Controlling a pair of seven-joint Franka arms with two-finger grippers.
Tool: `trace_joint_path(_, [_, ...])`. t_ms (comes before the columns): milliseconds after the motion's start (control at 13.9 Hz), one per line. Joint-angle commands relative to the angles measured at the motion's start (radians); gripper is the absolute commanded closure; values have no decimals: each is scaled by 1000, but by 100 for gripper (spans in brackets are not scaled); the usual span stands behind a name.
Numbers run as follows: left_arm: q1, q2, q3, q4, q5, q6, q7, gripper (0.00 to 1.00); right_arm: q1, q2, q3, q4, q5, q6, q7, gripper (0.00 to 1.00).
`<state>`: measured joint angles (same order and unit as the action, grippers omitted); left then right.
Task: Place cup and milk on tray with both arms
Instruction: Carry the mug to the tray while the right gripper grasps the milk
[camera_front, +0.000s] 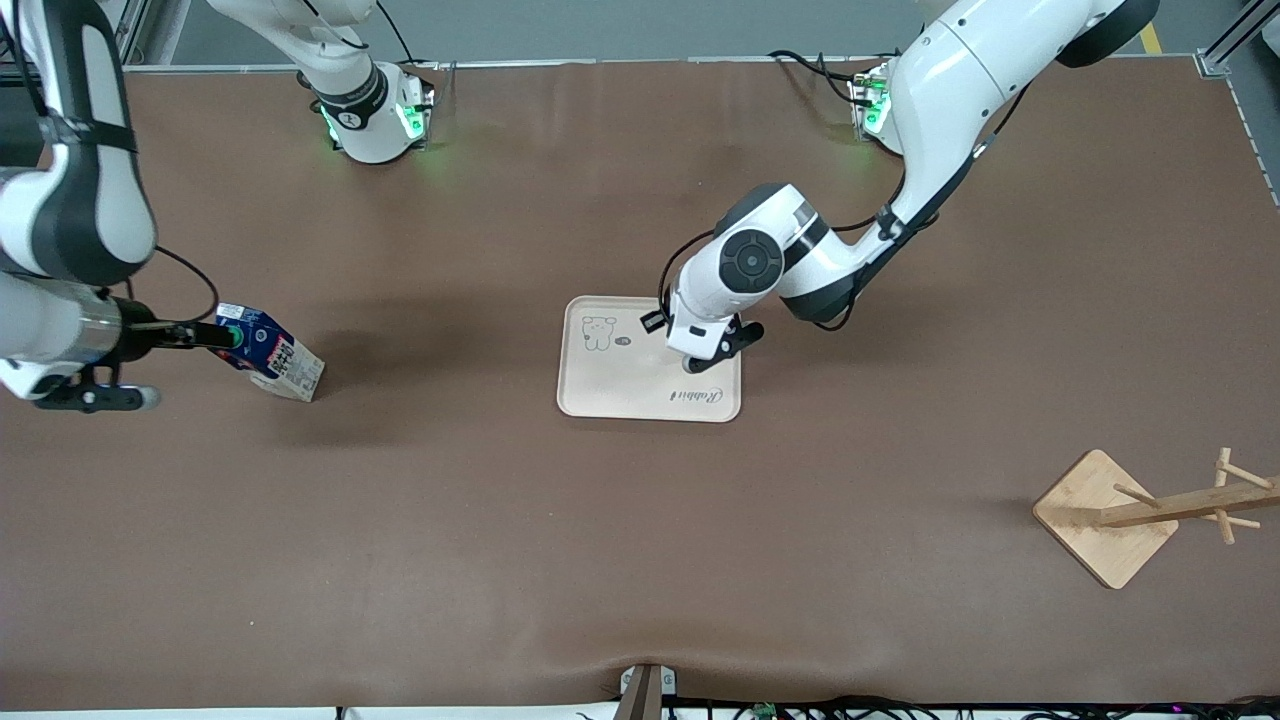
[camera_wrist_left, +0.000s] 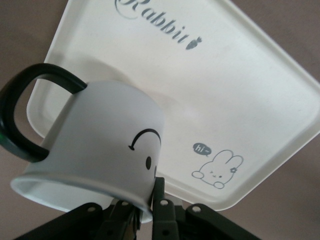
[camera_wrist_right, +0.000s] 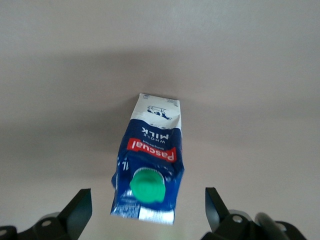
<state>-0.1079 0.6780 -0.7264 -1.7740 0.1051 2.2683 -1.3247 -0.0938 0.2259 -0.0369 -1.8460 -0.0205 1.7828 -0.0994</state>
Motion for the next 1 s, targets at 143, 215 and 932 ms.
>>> trace_joint_path(143, [-6,6,2,28,-18,-101,-2,100,29,-89,9,-174,-6,104,119,0])
trace_joint_path(215, [-7,8,2,27,-16,-104,1,98,43,-89,9,-182,-9,104,162,0])
trace_joint_path(932, [-4,35,8,56,-4,-107,76,40,42,-74,8,-190,-104,122,196,0])
